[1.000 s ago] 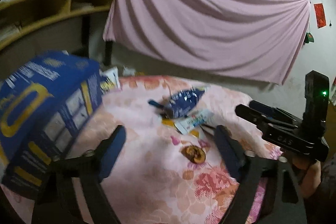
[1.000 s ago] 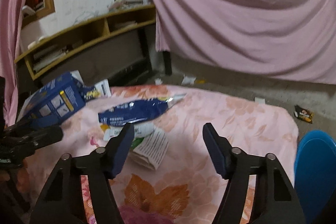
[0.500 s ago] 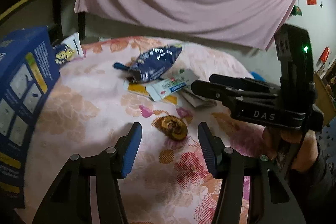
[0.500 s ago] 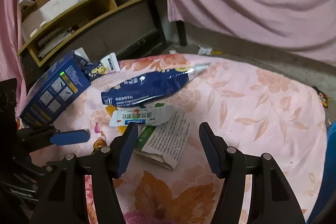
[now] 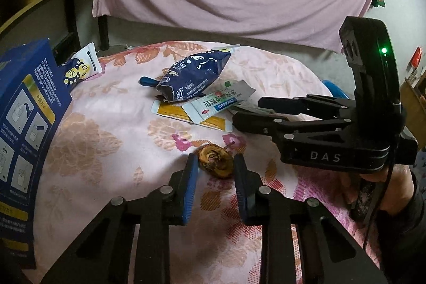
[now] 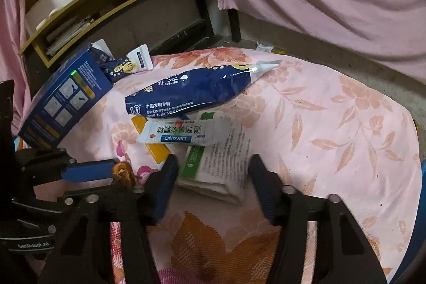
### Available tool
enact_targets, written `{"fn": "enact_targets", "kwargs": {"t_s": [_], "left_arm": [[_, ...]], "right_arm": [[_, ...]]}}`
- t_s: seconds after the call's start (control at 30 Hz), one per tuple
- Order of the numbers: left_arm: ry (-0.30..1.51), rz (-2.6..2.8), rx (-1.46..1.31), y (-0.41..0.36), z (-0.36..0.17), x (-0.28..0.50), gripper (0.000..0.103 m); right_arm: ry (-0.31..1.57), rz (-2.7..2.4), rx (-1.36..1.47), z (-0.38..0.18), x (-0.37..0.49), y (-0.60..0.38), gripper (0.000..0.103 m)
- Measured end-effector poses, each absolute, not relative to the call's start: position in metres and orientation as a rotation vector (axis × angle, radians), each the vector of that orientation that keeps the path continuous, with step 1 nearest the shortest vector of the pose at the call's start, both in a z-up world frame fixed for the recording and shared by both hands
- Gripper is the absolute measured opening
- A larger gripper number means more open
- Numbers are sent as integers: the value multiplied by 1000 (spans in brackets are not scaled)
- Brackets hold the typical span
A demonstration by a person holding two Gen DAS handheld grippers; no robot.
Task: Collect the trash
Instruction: 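Grasp the dried fruit slice with the left tool while the right tool grasps the white paper packet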
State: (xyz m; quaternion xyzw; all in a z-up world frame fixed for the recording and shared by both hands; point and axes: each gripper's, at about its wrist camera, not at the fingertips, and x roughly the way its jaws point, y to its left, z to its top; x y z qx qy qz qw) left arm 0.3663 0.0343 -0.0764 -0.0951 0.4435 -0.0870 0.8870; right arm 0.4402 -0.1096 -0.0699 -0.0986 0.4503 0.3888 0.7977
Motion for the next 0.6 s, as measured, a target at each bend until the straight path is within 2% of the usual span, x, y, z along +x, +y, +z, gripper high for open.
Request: {"fn": "enact_targets", "kwargs": {"t_s": [0.47,0.6], "left_arm": [[864,-138,-207,36,-63,356,23],[852,-142,-205,29,-60,353,23]], "right_arm": [[947,814,-153,-62,432,-142,39],[927,805,-142,-56,424,-158,32]]}}
